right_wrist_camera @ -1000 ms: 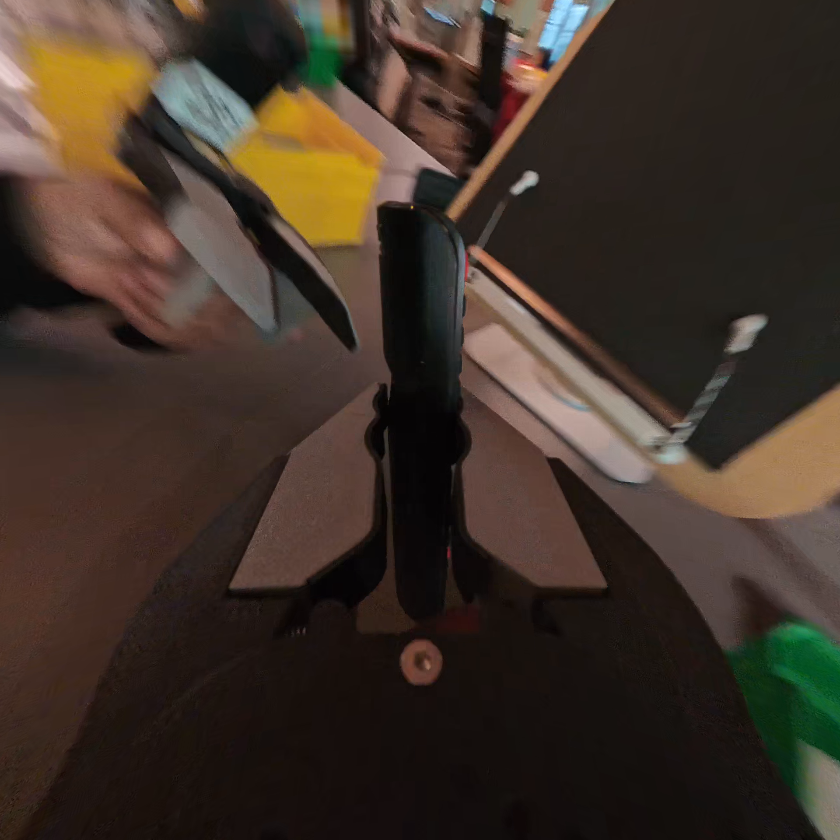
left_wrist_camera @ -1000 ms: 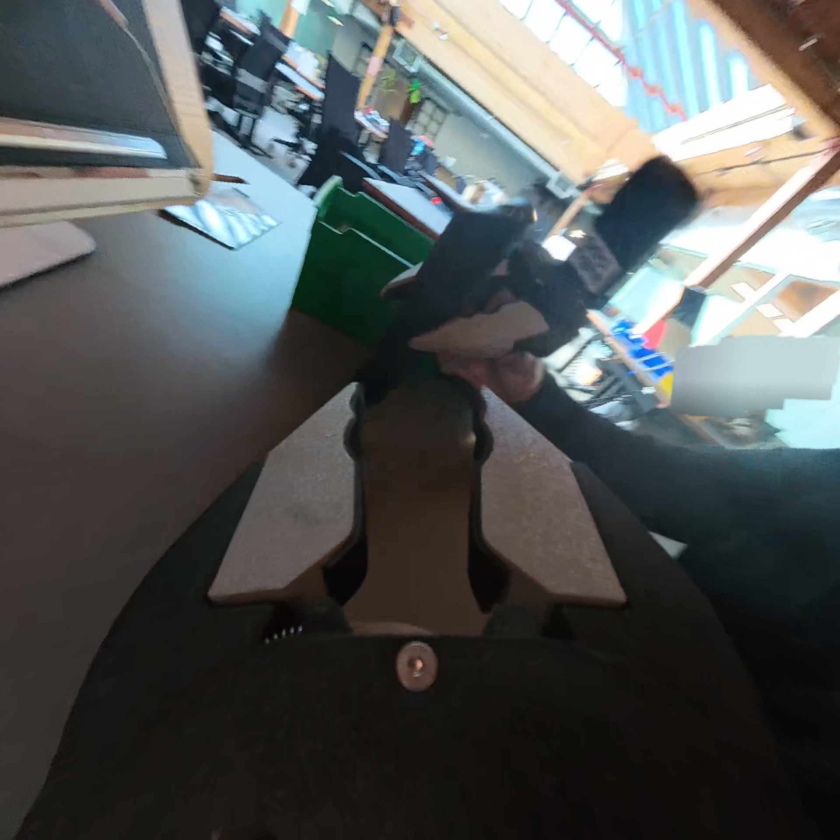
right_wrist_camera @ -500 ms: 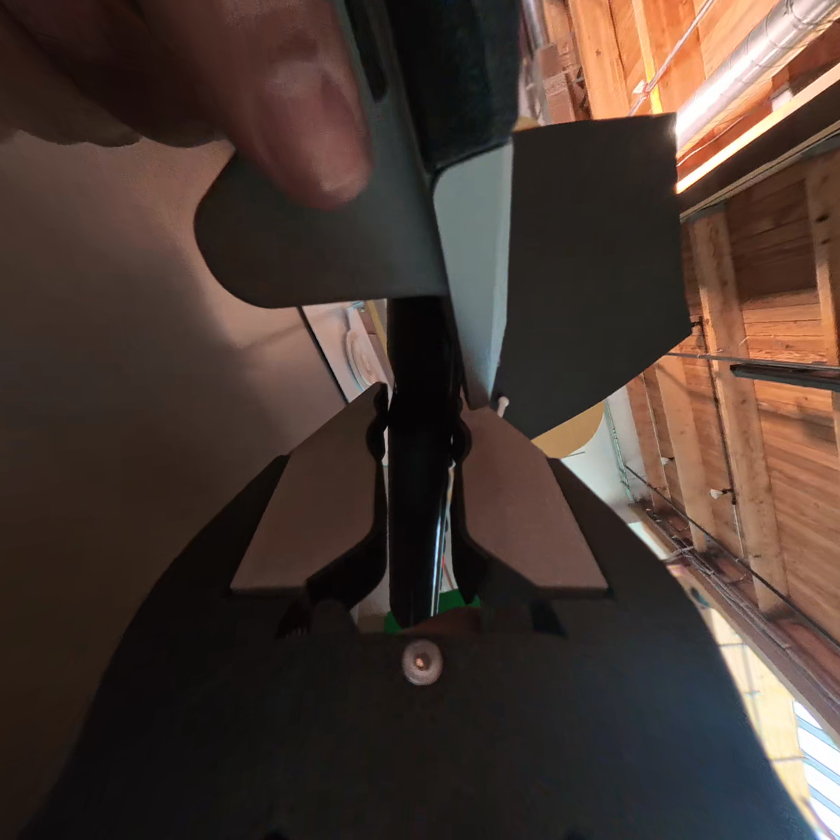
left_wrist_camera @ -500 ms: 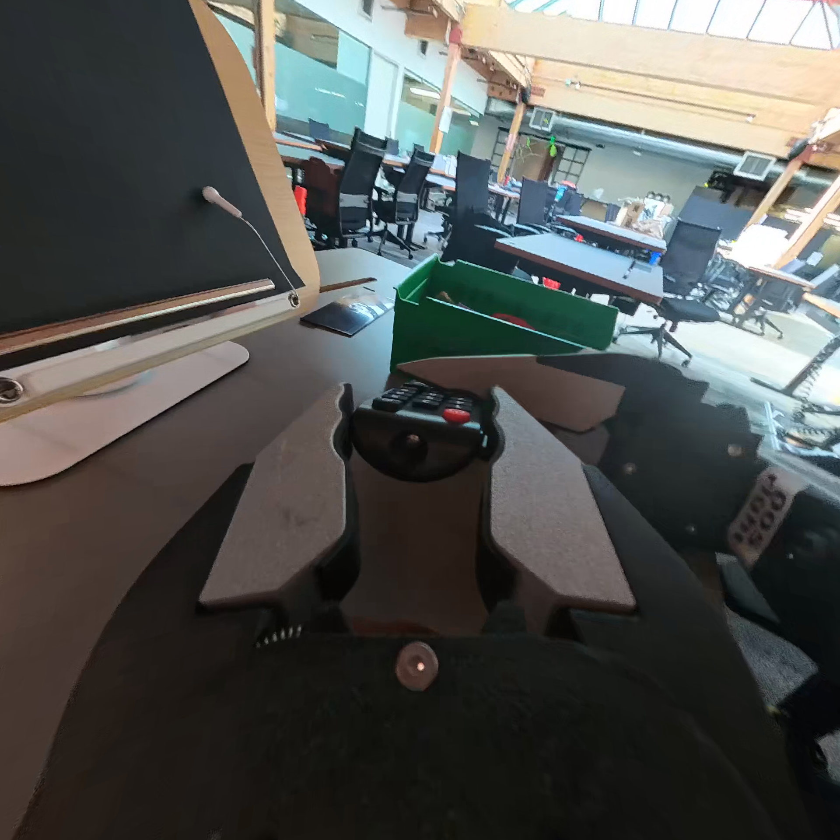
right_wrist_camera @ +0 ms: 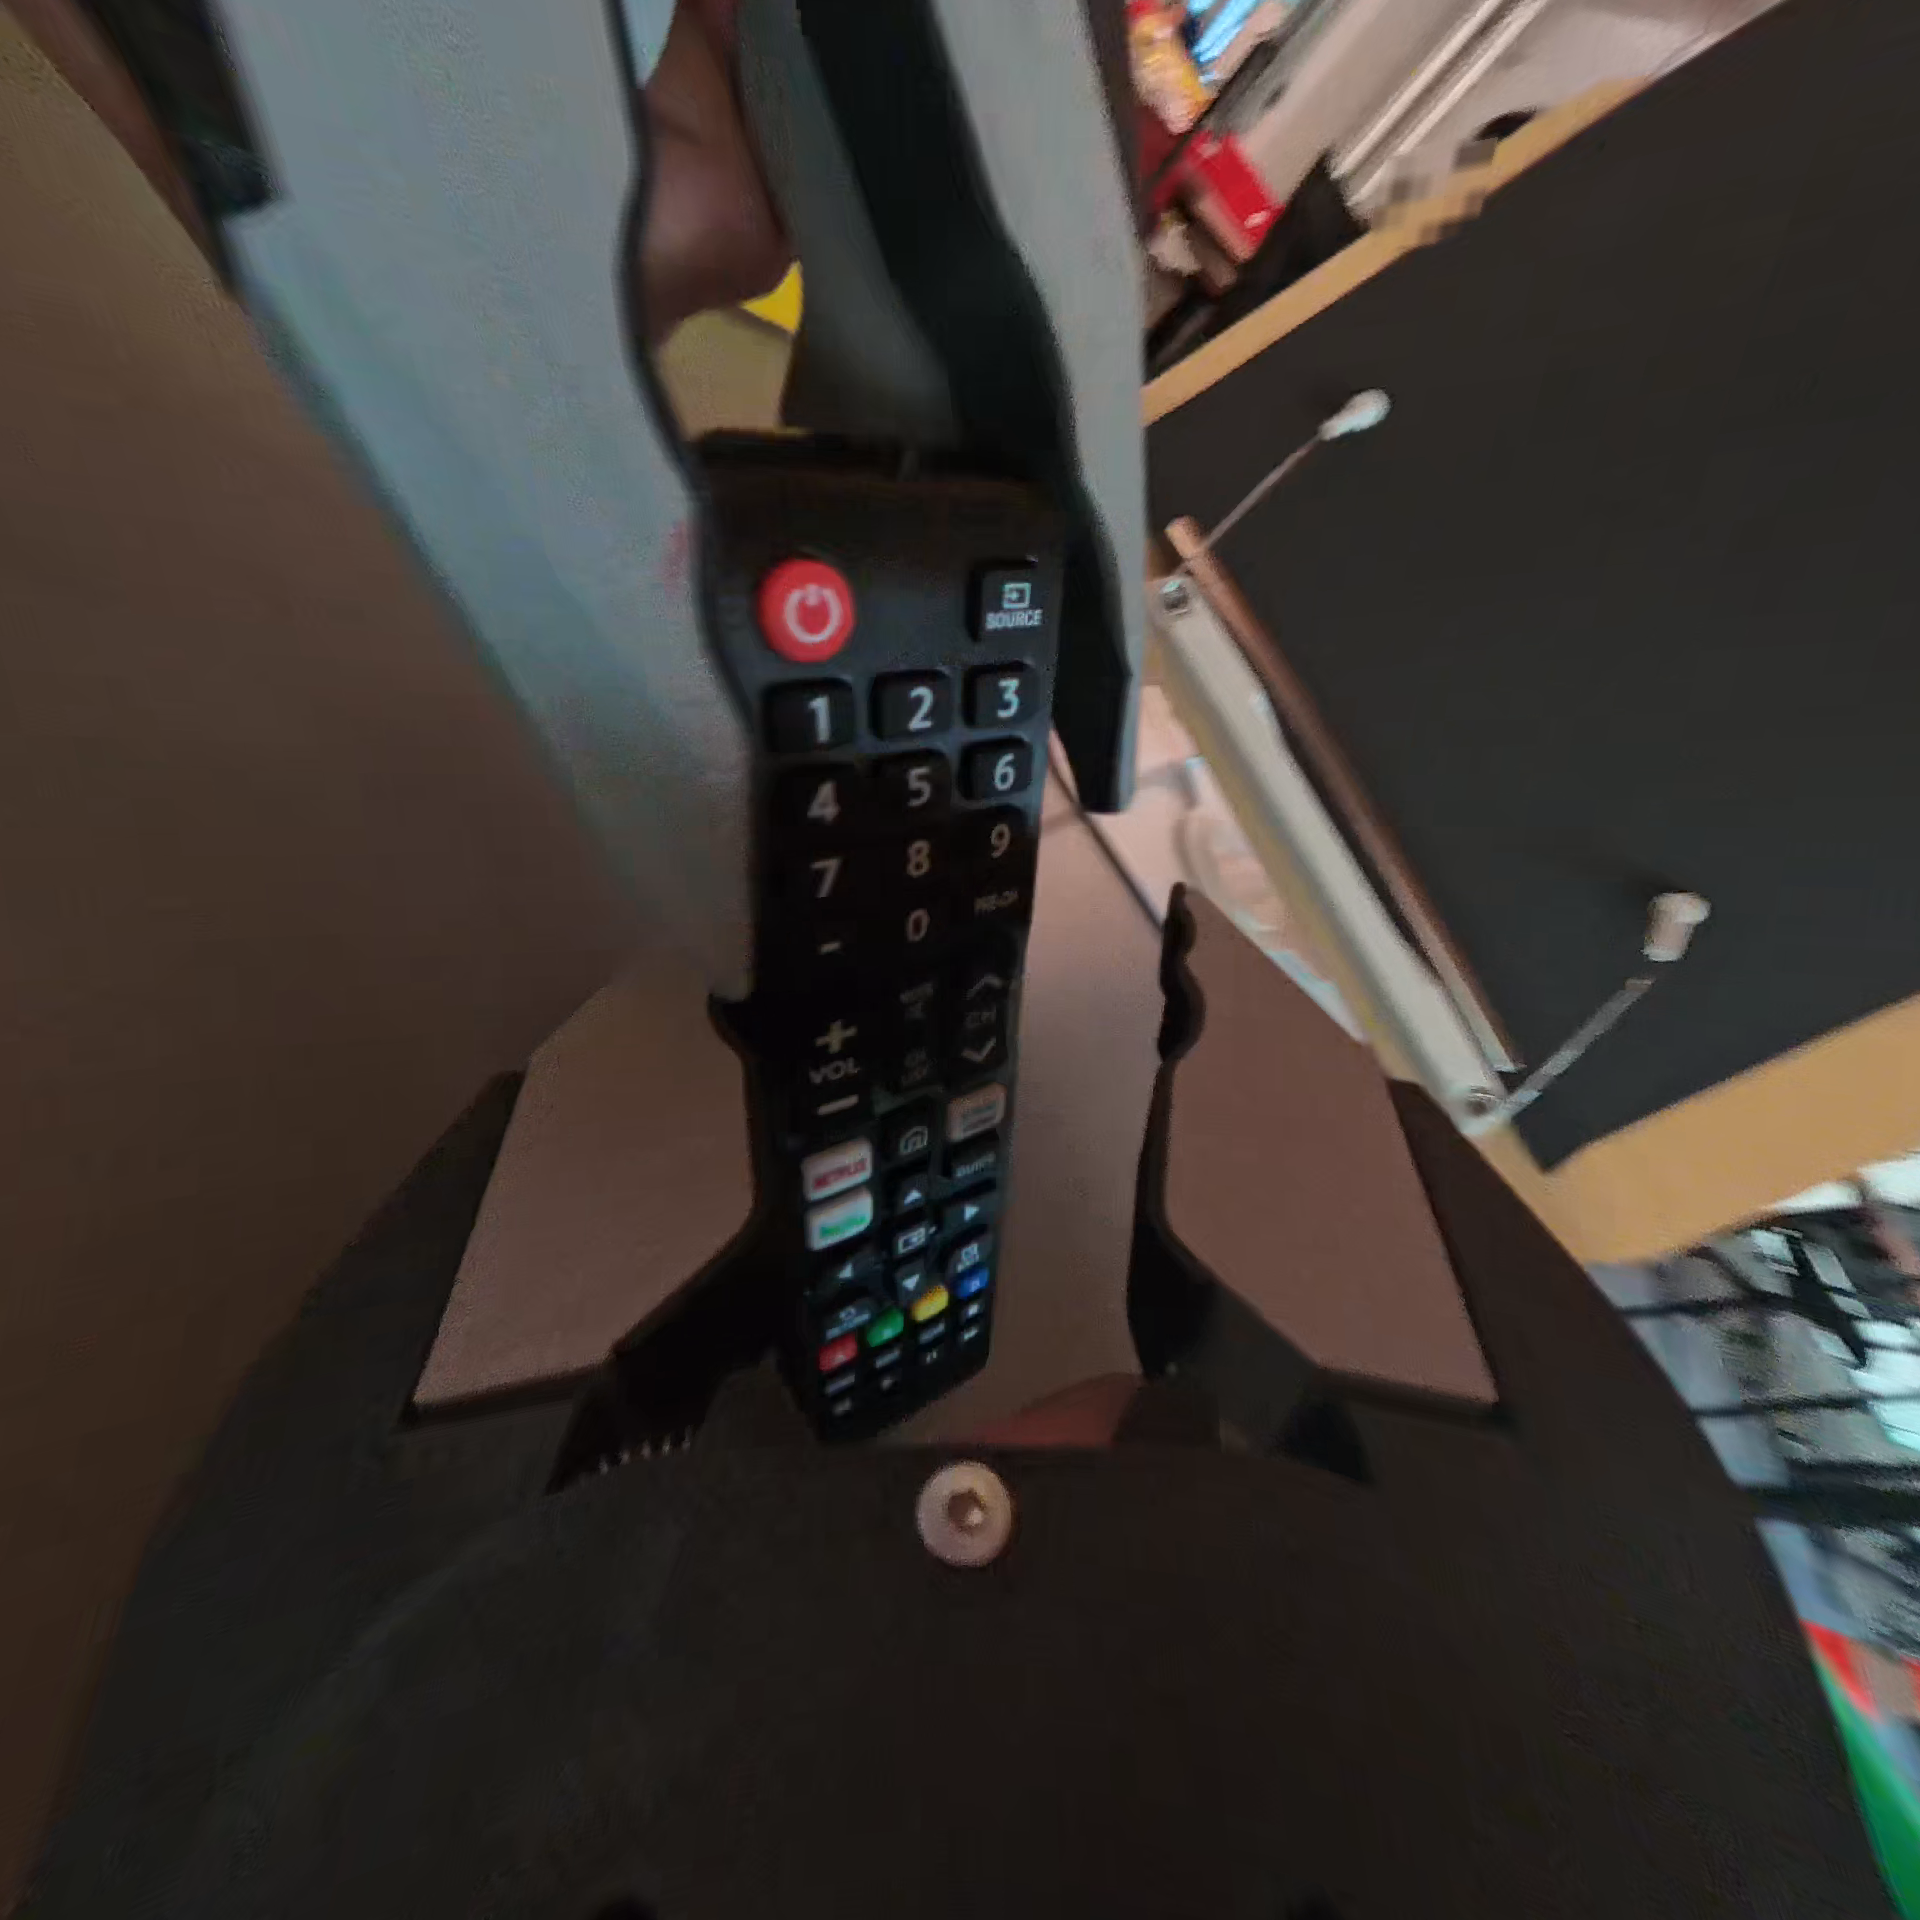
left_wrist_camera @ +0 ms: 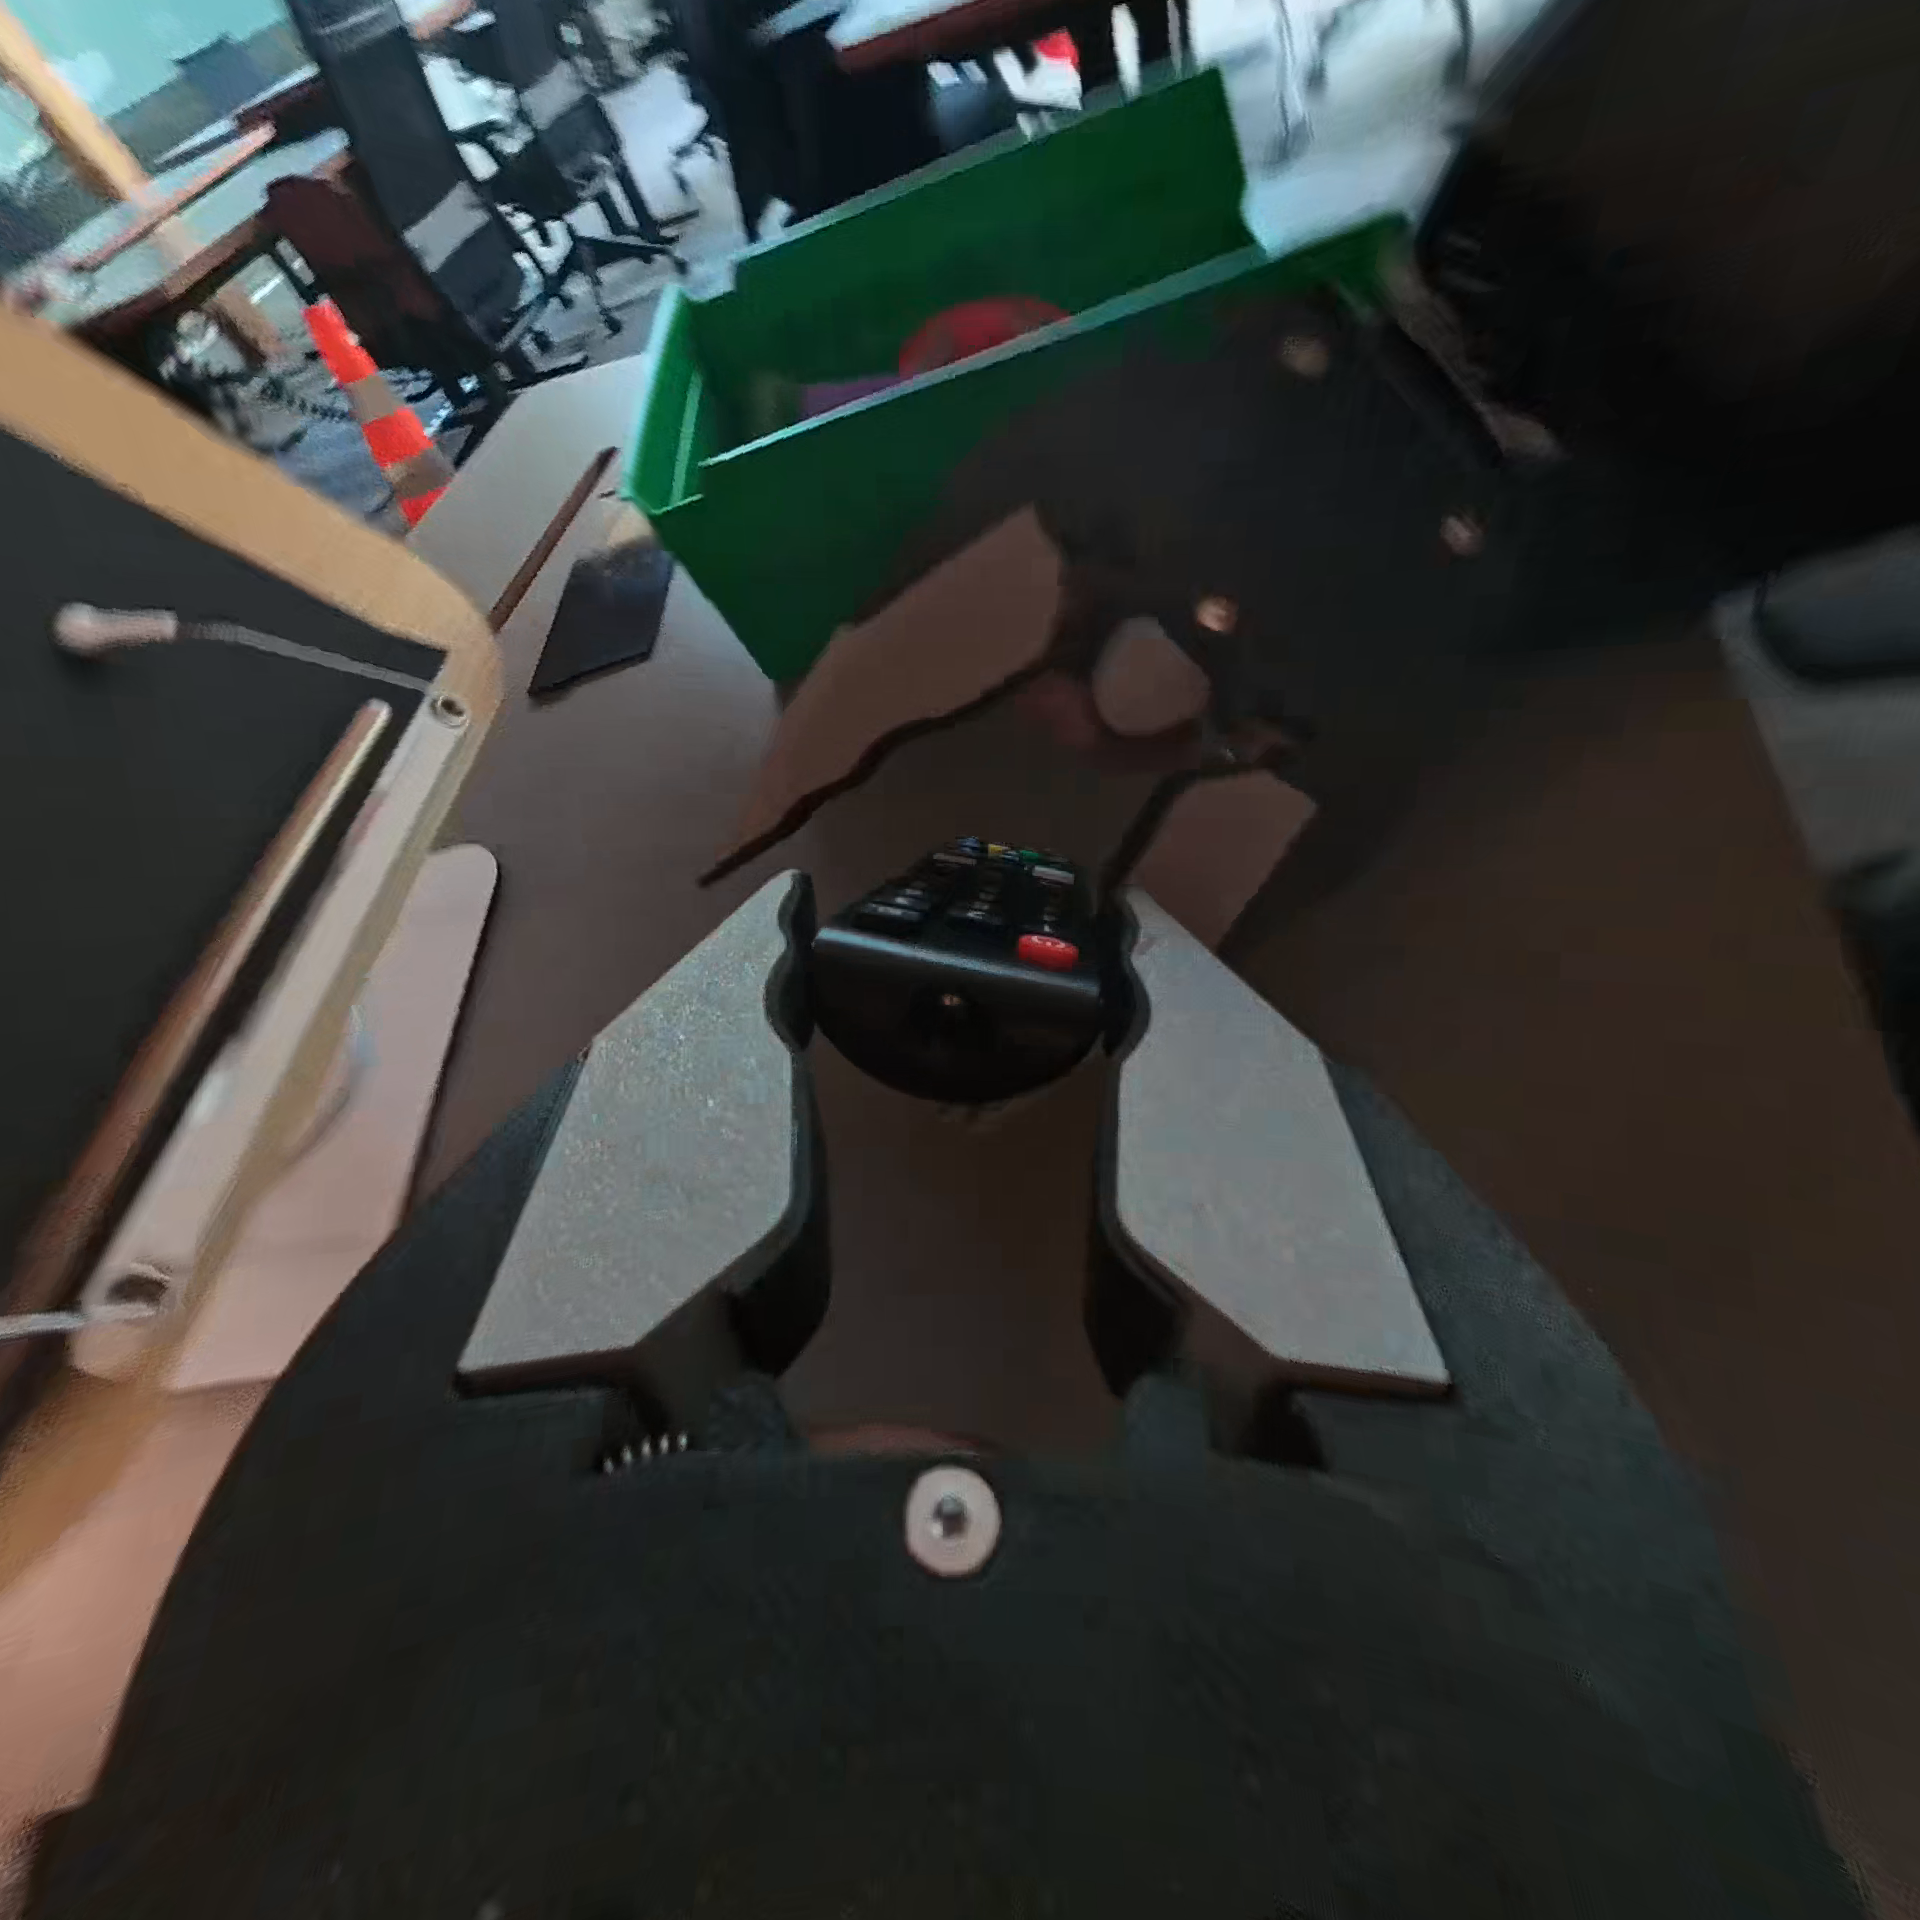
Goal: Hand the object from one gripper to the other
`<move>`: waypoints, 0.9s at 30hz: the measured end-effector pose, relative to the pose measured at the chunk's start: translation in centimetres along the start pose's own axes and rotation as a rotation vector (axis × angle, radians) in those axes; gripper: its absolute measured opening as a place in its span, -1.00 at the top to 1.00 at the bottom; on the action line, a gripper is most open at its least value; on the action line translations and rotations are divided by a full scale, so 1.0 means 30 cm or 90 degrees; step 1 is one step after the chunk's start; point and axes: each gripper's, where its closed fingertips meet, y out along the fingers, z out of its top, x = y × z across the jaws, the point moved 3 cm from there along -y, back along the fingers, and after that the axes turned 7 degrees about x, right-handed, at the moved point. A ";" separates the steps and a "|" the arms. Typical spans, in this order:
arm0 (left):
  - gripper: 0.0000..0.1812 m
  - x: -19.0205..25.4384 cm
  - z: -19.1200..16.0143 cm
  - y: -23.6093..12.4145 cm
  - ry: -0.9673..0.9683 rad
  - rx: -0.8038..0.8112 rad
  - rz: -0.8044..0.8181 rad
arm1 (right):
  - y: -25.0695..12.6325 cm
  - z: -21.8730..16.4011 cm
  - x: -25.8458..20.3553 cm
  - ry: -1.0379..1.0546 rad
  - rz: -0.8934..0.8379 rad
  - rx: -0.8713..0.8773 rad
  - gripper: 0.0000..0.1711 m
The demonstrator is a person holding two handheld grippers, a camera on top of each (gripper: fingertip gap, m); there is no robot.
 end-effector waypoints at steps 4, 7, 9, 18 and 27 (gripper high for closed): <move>0.40 0.054 0.021 -0.013 0.221 -0.051 -0.038 | -0.003 -0.018 -0.079 0.051 0.148 0.010 0.35; 0.40 0.066 0.037 -0.026 0.314 -0.047 -0.033 | -0.011 -0.006 -0.080 0.016 0.146 0.024 0.37; 0.40 0.030 0.028 -0.033 0.261 -0.051 0.028 | -0.009 -0.006 -0.044 -0.024 0.084 0.007 0.37; 0.27 -0.031 0.025 -0.079 -0.303 0.118 0.070 | -0.016 -0.002 0.065 -0.229 -0.157 -0.078 0.39; 0.77 0.027 -0.015 -0.078 0.092 -0.020 0.039 | -0.014 -0.004 -0.005 -0.216 -0.074 -0.066 0.48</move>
